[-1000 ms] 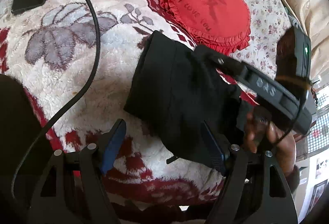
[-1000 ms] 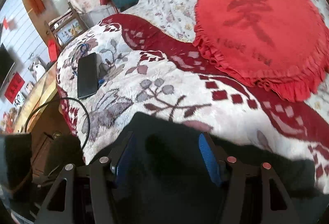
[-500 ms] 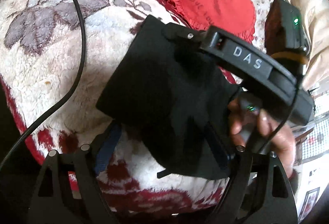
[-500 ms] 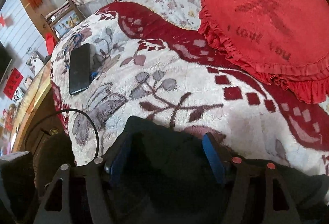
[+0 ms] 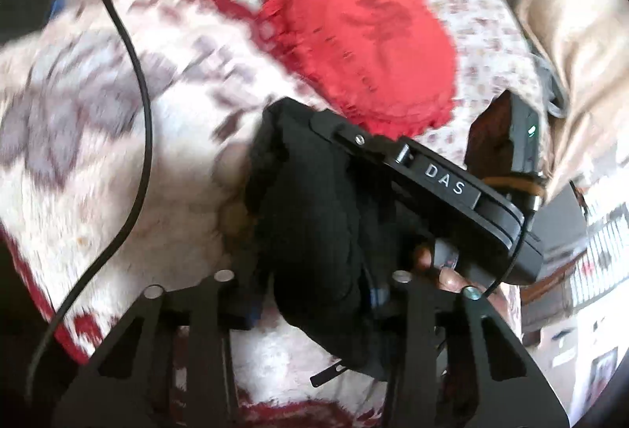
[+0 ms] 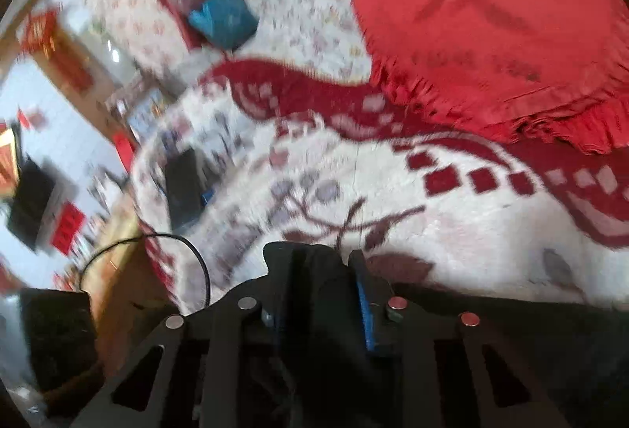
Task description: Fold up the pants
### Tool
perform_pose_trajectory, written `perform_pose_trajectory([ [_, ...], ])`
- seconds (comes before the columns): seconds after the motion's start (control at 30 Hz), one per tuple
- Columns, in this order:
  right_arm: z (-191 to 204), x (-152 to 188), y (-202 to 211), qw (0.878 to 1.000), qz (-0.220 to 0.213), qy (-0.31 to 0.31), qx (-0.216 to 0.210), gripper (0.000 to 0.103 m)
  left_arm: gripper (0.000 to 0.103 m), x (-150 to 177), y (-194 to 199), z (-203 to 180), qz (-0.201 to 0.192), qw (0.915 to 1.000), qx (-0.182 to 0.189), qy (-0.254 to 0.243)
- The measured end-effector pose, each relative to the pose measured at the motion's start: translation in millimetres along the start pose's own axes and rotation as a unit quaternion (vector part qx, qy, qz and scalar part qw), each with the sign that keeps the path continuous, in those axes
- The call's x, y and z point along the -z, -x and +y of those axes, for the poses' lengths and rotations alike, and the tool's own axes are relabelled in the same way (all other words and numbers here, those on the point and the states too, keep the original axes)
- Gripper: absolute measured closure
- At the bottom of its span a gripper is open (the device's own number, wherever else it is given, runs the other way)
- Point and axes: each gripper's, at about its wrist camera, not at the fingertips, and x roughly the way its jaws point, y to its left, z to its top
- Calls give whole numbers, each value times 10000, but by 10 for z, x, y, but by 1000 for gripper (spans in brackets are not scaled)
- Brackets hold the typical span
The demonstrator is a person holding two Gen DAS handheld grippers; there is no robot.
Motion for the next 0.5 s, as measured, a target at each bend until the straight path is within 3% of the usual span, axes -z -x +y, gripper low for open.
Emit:
perform_pose_trajectory([
  [0.13, -83, -60, 466, 9977, -513, -315, -307, 77, 68, -5, 153, -448, -298, 9951, 254, -911],
  [0.27, -229, -21, 970, 9934, -940, -554, -342, 78, 68, 90, 153, -854, -312, 9828, 480, -1756],
  [0.5, -667, 237, 1592, 9849, -1261, -1112, 419, 78, 68, 342, -153, -1310, 151, 9625, 768, -2597],
])
